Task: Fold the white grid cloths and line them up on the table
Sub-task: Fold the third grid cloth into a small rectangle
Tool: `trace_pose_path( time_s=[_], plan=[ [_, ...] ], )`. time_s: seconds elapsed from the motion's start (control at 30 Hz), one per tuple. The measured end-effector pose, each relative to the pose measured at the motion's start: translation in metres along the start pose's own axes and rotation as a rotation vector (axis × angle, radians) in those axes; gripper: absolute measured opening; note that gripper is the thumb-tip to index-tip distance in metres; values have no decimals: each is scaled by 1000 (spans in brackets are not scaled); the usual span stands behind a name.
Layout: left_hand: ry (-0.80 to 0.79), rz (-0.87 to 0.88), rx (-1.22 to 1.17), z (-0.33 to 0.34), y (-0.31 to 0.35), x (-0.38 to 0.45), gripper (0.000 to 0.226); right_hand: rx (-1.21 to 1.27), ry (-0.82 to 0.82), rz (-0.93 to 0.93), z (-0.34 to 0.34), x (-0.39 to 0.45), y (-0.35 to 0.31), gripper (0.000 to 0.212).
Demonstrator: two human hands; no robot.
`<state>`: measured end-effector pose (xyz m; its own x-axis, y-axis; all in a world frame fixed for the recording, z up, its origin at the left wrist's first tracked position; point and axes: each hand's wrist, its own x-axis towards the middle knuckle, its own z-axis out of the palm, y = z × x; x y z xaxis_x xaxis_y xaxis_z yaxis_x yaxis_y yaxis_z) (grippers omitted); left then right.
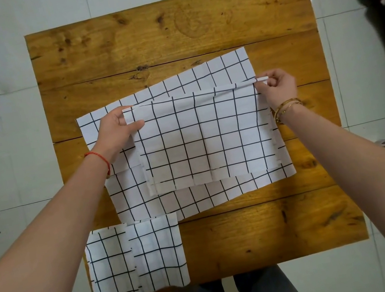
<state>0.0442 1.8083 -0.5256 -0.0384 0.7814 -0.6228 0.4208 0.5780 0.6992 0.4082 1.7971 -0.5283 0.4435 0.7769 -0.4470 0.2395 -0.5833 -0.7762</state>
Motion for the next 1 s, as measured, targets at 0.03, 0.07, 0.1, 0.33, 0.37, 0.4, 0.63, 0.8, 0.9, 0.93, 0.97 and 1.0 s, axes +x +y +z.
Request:
trace_pose_path(
  time_s=[0.03,0.07,0.1,0.33,0.37,0.4,0.63,0.8,0.9,0.93,0.97,1.0],
  plan=[
    [5,-8,13,0,1,-1,43,-3,-5,-2,0,0,0,24],
    [7,-4,22,1,1,-1,43,-5,-7,-1,-1,-1,-1,24],
    [5,1,25,2,2,-2,43,-5,-7,1,-1,-1,-2,25],
    [8,45,-64,3,3,-10,47,17,79,5,6,-5,-2,15],
    [35,66,-16,4,2,-10,48,-19,103,0,7,-5,-1,16],
    [86,96,52,5,0,-10,50,-64,138,-17,8,-7,-2,19],
    [314,495,639,14,-10,-24,46,-714,196,-497,42,-43,-20,35],
    [221,574,897,36,-21,-36,53,-1016,-291,-864,101,-77,-21,50],
    [188,531,1004,44,-32,-36,62,-1186,-443,-849,131,-89,-19,58],
    [177,510,1024,45,-34,-35,63,-1215,-461,-837,137,-90,-18,59],
    [166,486,1034,46,-36,-35,64,-1237,-467,-822,141,-91,-17,60],
    [160,469,1040,46,-37,-34,65,-1252,-467,-807,143,-91,-16,60]
  ],
)
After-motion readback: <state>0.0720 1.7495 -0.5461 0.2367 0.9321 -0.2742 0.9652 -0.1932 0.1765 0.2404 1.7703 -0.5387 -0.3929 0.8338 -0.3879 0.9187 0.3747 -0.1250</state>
